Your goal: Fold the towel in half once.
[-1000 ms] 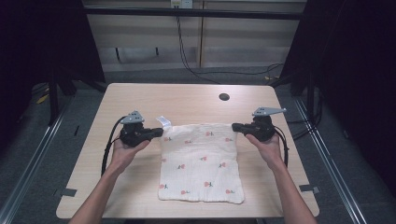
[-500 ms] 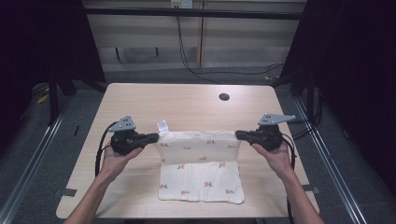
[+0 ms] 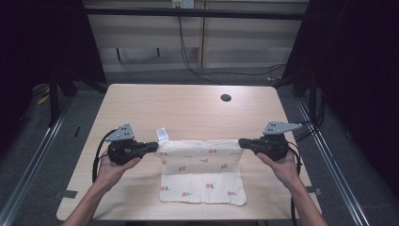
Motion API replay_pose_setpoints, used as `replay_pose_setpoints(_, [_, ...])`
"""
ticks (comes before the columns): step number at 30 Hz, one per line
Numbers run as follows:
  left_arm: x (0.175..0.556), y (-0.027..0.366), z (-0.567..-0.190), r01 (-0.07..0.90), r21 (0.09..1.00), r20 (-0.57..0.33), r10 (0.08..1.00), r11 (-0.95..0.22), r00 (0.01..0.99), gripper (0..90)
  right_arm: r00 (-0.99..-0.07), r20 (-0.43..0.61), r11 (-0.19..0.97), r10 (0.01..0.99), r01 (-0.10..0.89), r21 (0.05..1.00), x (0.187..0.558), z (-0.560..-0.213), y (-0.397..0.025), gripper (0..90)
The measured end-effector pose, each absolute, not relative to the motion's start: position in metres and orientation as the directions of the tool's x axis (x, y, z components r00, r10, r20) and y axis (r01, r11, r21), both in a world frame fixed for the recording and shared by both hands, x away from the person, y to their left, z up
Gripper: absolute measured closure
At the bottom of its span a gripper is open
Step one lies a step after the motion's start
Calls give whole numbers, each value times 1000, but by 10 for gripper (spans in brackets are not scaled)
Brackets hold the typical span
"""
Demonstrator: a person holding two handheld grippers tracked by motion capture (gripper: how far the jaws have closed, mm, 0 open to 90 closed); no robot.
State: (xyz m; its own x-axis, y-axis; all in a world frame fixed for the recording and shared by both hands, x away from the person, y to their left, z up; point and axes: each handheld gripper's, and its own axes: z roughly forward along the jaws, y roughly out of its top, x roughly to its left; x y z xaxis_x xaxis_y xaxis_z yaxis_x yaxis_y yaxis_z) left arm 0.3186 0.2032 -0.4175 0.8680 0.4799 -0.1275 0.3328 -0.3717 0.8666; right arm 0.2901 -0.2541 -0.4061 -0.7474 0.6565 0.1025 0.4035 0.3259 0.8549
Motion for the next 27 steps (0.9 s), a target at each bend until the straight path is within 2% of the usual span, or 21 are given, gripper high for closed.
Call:
replay_pose_setpoints(8, [312,199,-434,365,847,-168,457,-386,874,870,-754,97,373,650,428,823,279,-422,-253,875])
replay_pose_setpoints(16, [301,202,-418,331,861,-141,445,-386,884,870,-760,108,354,640,417,837,263,-414,-256,875])
replay_pose_setpoints(23, [285,200,-434,331,838,-149,402,-433,903,870,-767,122,374,630,437,818,248,-423,-255,876])
replay_pose_setpoints(27, [280,204,-442,350,817,-155,409,-459,899,870,-775,127,381,619,438,814,241,-426,-255,875])
